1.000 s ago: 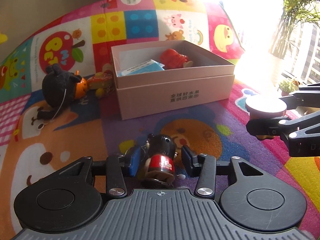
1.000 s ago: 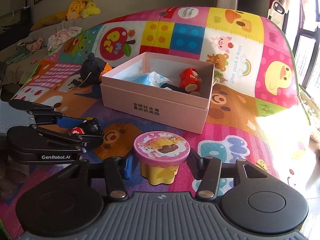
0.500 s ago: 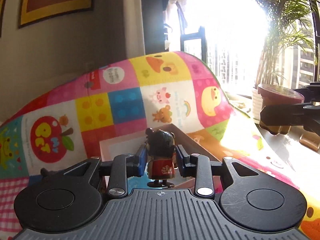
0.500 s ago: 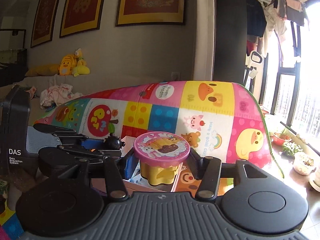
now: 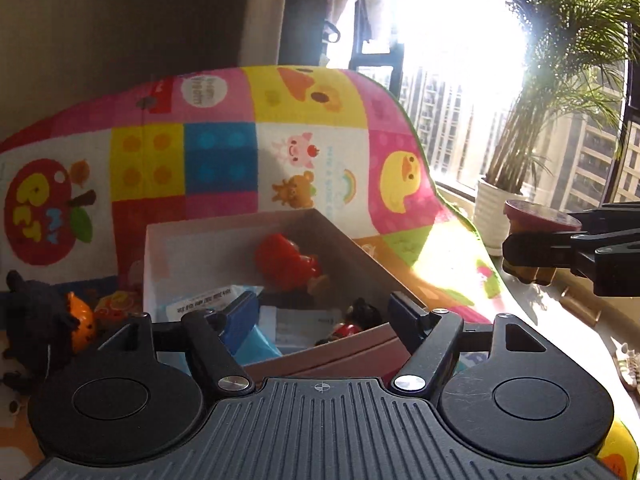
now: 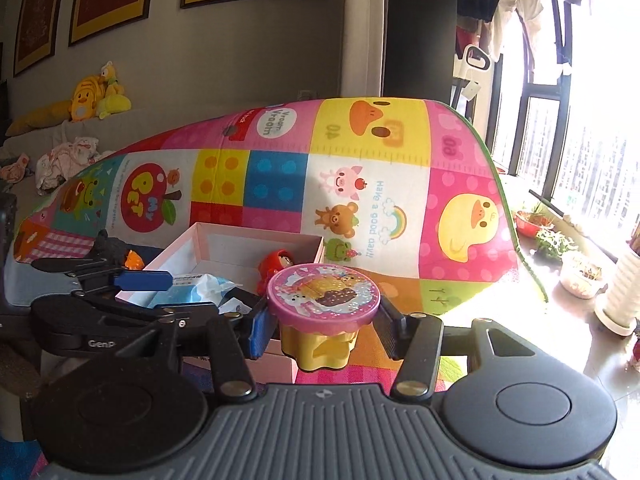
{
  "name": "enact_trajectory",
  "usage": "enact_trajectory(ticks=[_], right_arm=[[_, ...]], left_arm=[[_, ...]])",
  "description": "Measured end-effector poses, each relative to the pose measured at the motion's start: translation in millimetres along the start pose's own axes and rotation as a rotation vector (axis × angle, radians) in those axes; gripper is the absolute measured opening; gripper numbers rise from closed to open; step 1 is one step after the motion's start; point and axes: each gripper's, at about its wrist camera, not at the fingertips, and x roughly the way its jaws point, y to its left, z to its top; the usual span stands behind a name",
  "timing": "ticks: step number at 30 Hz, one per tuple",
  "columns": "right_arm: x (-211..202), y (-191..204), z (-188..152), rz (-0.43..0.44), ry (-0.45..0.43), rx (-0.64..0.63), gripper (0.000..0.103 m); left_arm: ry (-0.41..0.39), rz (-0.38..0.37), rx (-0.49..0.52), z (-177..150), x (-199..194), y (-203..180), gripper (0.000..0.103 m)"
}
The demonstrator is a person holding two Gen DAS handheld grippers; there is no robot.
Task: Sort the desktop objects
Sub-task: 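Drop the keychain figure into the pink box with left while right lowers the pink toy in, then move the right tool toward the toys beside the pink box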
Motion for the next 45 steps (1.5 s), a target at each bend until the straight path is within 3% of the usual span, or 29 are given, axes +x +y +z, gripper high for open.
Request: enact_trajectory(ticks=[2,5,9,14,18,21,25,31,33,35,37,40,45], right_arm=[[12,6,3,0.024,0.012,0.0,0.053],[40,21,8,0.064,0.048,0.001,0.053],[81,44,13,0.079,0.081,-0.009,0.052],[114,61,4,0.063,0.087,-0.054,0.052],[113,66,-3,0.063,0.125,-0.087,0.062],[101,67,3,0.069,0.106,-0.089,0.067],[104,77,30,0.155,0.128,-0.039,0.067],[149,139,76,0.308,0.23,-0.047,0.067],[173,164,88,0.293,0.264,-0.086,0.064],[200,185,97,0.261,0.298,-0.122,0.041],[231,203,103,0.205,0.337,-0.161,0.028],[277,220,102,0.108,0.427,-0.177,0.022],[314,242,92,-0.039,0.442,-0.299,0.019]], left_arm=[[-0.027,0.058,-0.008,-10,-21,11,0.091],[-0.006,0.131,-0.071,-29,-38,34,0.093],[0.071,0.17,-0.185,-52,-35,62,0.093],[0.09,0.213,-0.194,-66,-42,73,0.097],[0.092,0.302,-0.189,-67,-47,82,0.1],[0.088,0.318,-0.231,-68,-50,91,0.1],[0.095,0.325,-0.255,-70,-49,95,0.101],[0.085,0.391,-0.278,-72,-52,102,0.102],[0.092,0.411,-0.315,-73,-53,109,0.102],[0.103,0.411,-0.344,-74,-52,113,0.103],[0.108,0.404,-0.357,-75,-52,115,0.103],[0.113,0.387,-0.376,-77,-51,118,0.103],[0.106,0.381,-0.391,-79,-52,120,0.103]])
